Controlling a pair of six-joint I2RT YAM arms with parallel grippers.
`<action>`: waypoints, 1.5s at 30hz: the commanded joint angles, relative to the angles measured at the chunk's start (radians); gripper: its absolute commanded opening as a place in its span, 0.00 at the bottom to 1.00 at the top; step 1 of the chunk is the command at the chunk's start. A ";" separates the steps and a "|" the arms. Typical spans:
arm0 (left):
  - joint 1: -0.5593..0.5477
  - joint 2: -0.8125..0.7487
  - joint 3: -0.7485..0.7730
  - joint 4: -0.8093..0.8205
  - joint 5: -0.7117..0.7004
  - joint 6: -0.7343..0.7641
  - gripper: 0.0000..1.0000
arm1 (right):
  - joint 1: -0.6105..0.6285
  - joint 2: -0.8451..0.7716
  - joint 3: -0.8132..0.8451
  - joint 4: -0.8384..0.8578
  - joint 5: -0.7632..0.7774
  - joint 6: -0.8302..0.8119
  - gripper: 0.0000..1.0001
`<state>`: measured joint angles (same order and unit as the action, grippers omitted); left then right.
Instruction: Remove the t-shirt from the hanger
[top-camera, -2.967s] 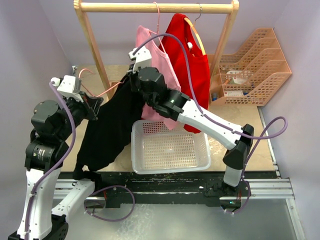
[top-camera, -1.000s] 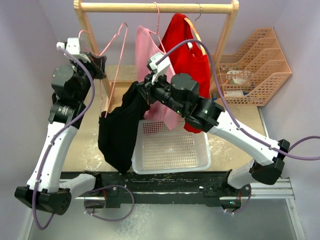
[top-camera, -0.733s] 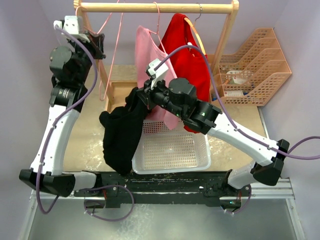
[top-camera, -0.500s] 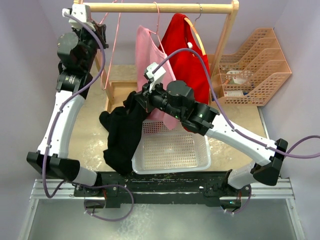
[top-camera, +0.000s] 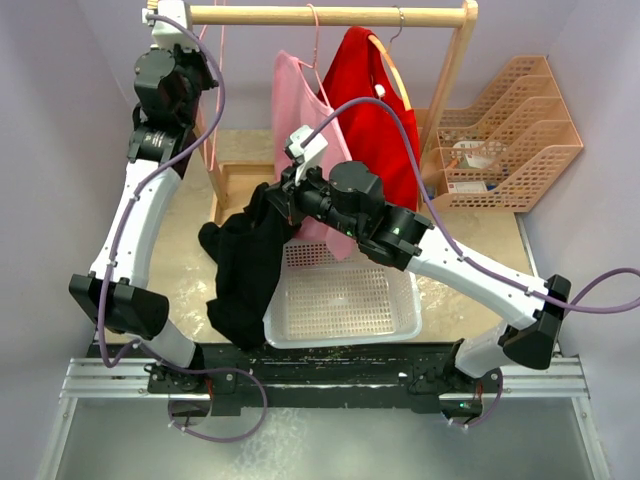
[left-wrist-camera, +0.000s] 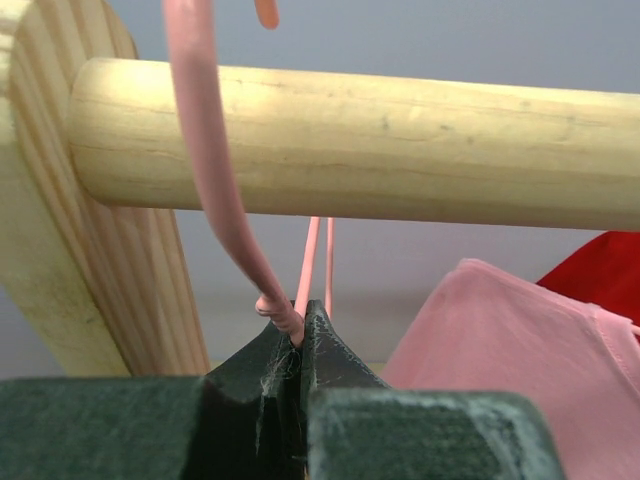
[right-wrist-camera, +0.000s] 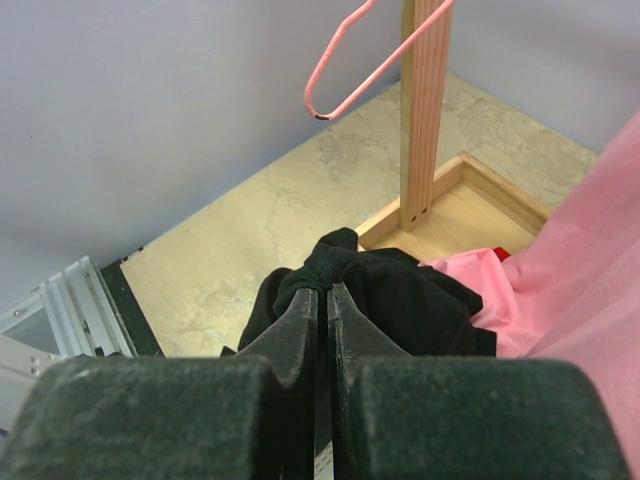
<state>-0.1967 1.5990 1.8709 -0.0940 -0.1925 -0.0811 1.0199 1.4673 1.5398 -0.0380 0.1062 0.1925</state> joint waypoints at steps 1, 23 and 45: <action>0.003 0.019 0.051 0.000 -0.067 0.023 0.00 | 0.005 -0.002 0.008 0.066 -0.019 0.017 0.00; 0.004 -0.276 -0.200 0.032 -0.052 -0.041 0.95 | 0.006 0.027 0.167 -0.021 0.053 -0.083 0.00; 0.003 -0.665 -0.316 -0.090 -0.111 -0.083 0.99 | 0.006 -0.103 0.610 0.191 0.016 -0.464 0.00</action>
<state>-0.1967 0.9508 1.5642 -0.1638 -0.2615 -0.1654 1.0222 1.4807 2.1593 -0.0799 0.1307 -0.1856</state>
